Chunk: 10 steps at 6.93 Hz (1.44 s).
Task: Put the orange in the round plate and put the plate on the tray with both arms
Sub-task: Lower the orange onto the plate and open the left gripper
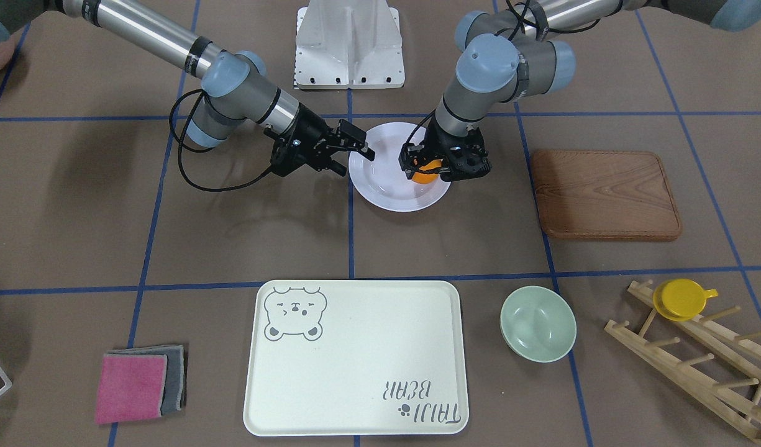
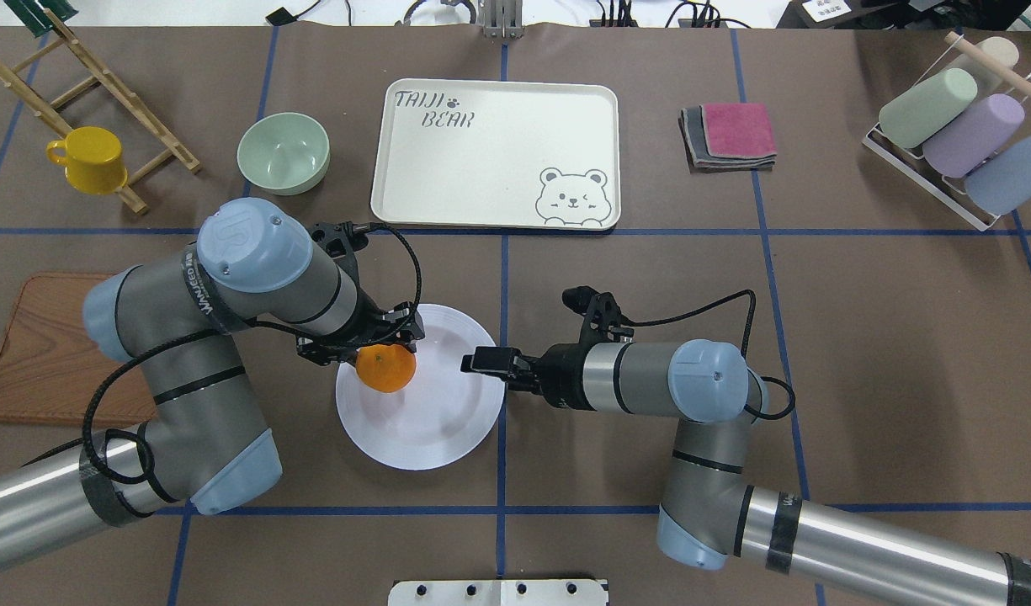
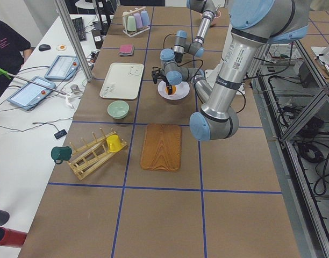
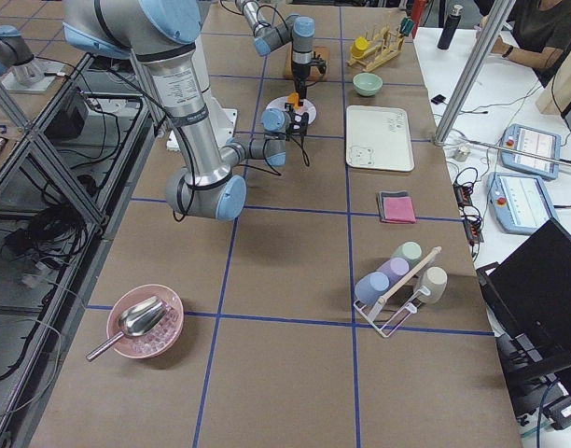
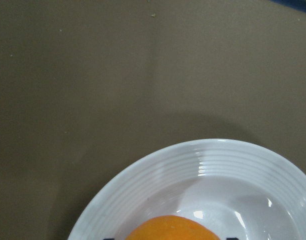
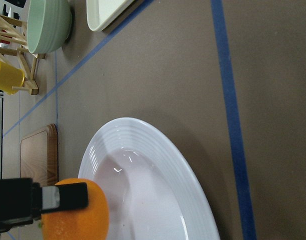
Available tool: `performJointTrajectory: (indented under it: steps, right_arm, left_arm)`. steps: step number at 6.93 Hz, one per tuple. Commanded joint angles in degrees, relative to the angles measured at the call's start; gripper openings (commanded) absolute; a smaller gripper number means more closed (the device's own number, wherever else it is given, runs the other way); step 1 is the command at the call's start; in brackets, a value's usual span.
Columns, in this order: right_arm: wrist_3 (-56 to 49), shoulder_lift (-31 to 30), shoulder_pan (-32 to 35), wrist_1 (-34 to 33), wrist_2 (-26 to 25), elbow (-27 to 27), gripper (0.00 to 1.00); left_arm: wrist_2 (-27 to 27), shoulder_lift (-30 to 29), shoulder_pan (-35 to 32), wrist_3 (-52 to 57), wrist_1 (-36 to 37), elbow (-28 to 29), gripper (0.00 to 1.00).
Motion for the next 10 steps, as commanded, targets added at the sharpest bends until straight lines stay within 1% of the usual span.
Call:
performJointTrajectory:
  steps: [1,2,3,4,5,6,8,9,10]
  right_arm:
    - [-0.60,0.60,-0.35,0.01,-0.78,-0.90,0.98]
    - [-0.61,1.12,-0.44,0.10,-0.78,-0.99,0.96]
    - [-0.78,1.39,-0.87,0.10,-1.39,-1.42,0.93]
    - [-0.96,1.57,-1.14,0.10,-1.83,-1.51,0.89]
    - [-0.96,1.65,-1.23,0.10,-1.84,-1.52,0.78]
    - [-0.96,1.57,-1.23,0.10,-1.84,-1.52,0.72]
    - [-0.96,1.57,-1.23,0.54,-1.75,-1.52,0.53]
    - [-0.87,1.31,-1.14,3.41,-1.84,-1.52,0.51]
    - [-0.78,1.22,-1.14,4.05,-1.84,-1.52,0.51]
  left_arm:
    - [0.00,0.03,0.26,0.00,-0.10,0.13,0.72]
    - [-0.09,-0.06,0.35,0.00,-0.10,0.13,0.76]
    - [-0.09,-0.15,0.70,0.18,-0.10,0.13,0.89]
    - [-0.09,-0.15,0.88,0.53,-0.19,0.21,0.97]
    - [-0.09,-0.15,0.88,0.62,-1.32,0.30,0.97]
    - [-0.26,0.20,0.79,0.71,-2.11,0.21,0.97]
    - [-0.61,0.29,0.44,0.88,-1.95,-0.75,0.97]
    - [-0.62,0.38,-0.08,0.97,-1.86,-1.97,0.97]
    - [-2.36,0.90,-1.74,0.97,-1.60,-4.16,0.97]
